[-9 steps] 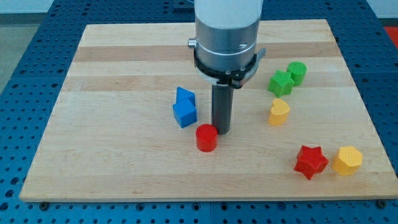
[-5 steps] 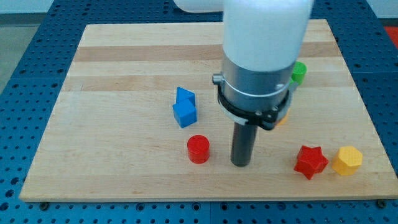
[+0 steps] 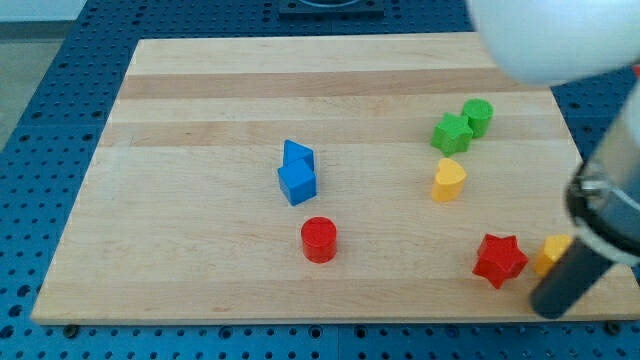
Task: Push the red star a bit to the left and up
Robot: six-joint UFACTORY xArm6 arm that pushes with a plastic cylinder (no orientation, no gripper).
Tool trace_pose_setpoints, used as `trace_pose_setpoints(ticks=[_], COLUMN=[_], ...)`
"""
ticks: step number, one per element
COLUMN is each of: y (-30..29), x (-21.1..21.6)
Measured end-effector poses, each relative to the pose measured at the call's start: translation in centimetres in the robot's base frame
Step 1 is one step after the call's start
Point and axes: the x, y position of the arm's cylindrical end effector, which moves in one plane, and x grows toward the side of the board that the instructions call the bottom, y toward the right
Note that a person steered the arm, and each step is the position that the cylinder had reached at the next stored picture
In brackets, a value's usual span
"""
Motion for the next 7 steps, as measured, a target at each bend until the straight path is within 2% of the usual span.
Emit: trace_pose_setpoints(ticks=[1,2,3,6,7], y=[4.1,5.4,3.9,-6.2,-8.0], x=[-0.2,-1.2,-1.4,-2.7,-3.5])
